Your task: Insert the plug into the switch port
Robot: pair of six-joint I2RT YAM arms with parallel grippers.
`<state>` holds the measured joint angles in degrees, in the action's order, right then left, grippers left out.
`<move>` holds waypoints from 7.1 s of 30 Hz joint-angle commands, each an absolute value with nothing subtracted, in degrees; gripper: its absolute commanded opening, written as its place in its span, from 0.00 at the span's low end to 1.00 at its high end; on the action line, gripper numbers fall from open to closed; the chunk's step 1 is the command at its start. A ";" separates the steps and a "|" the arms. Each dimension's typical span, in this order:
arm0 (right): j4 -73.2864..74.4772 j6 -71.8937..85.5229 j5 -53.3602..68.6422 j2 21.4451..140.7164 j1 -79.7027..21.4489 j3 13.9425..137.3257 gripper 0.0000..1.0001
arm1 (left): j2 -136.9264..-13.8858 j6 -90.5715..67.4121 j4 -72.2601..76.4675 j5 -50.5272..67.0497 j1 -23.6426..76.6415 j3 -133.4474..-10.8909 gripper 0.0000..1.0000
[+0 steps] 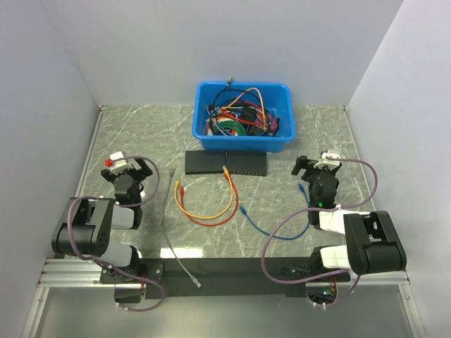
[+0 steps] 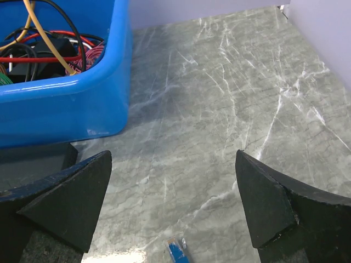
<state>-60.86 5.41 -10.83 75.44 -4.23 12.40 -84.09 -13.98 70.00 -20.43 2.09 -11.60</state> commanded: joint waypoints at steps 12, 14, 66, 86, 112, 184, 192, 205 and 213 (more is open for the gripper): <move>-64.07 4.22 -9.49 74.62 -4.13 12.39 1.00 | -83.50 -12.74 71.72 -20.65 2.29 -12.83 0.99; -64.07 4.31 -9.41 74.62 -3.96 12.31 1.00 | -83.50 -12.74 71.72 -20.57 2.29 -12.83 0.99; 1.58 27.96 0.97 71.00 -44.28 50.43 0.80 | -67.77 -32.18 7.65 2.91 10.45 -35.95 0.99; 17.48 23.12 -7.82 114.85 -59.67 91.39 0.52 | -53.53 -36.29 10.28 -16.00 3.44 -21.36 0.99; 25.93 26.98 -9.50 132.53 -62.67 108.81 0.48 | -54.14 -37.62 10.37 -10.99 -1.49 -20.83 0.99; -40.08 29.97 44.64 60.12 -60.91 32.43 0.00 | -21.97 -55.20 9.50 14.14 28.04 -26.80 0.85; -31.47 26.55 33.79 58.89 -60.82 34.45 0.00 | -20.04 -55.63 6.16 15.64 28.04 -27.51 0.79; -23.91 22.94 19.16 58.27 -61.08 40.25 0.00 | -22.94 -56.77 -1.85 12.04 28.04 -30.15 0.71; -21.80 22.33 17.84 60.99 -61.00 42.45 0.00 | -23.38 -57.48 -0.44 12.66 28.04 -29.71 0.69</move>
<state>-22.20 23.83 19.53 60.12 -61.23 39.59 -23.46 -56.75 -1.78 12.16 27.86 -28.21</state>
